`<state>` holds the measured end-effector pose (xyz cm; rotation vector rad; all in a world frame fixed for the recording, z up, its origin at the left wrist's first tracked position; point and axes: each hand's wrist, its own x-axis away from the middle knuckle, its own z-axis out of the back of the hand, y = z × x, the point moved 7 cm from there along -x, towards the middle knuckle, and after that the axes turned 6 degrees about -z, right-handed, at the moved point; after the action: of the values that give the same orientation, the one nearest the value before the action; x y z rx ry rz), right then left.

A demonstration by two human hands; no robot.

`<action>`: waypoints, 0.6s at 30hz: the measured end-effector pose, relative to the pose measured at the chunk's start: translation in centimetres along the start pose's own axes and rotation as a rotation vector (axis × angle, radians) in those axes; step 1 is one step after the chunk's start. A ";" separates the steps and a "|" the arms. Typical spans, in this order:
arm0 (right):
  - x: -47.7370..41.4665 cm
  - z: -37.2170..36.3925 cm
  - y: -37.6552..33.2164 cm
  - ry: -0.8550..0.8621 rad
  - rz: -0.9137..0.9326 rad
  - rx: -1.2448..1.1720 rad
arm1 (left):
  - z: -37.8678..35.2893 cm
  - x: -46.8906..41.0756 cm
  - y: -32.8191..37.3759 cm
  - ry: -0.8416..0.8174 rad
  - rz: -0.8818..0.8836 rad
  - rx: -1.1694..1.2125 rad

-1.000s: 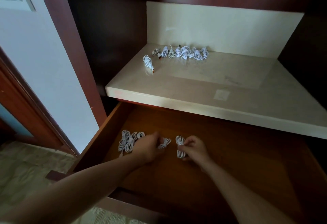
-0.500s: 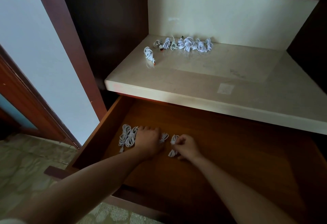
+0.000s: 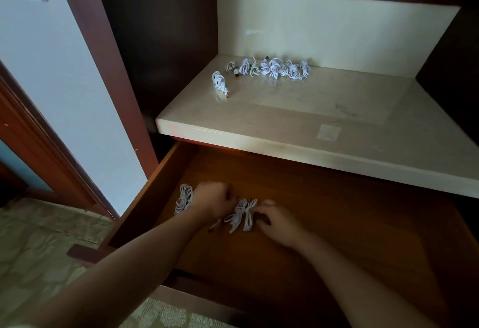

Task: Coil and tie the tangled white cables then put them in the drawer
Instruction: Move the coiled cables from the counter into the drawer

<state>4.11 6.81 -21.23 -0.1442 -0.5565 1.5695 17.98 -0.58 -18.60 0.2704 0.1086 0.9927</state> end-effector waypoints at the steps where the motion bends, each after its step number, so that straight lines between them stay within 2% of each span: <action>1: 0.2 0.6 -0.4 0.014 0.006 0.048 | 0.3 0.0 0.0 -0.011 0.020 0.032; 4: 1.1 3.5 -2.1 0.181 0.105 0.155 | 2.6 0.4 0.4 0.081 0.047 0.162; 7: 2.7 8.1 -4.1 0.429 0.210 0.102 | 6.8 1.2 1.5 0.308 -0.026 0.251; 10: 3.2 12.4 -5.6 0.608 0.261 0.055 | 10.9 1.5 2.2 0.494 -0.068 0.256; 13: 1.9 15.5 -6.6 0.666 0.284 0.043 | 14.0 0.4 2.2 0.564 -0.062 0.263; 18: -1.5 19.4 -7.6 0.690 0.296 0.068 | 17.7 -3.2 1.6 0.574 0.010 0.247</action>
<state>2.95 0.19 -1.43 -0.7112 0.0666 1.6895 18.74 -5.52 -1.21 0.2039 0.7558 1.0448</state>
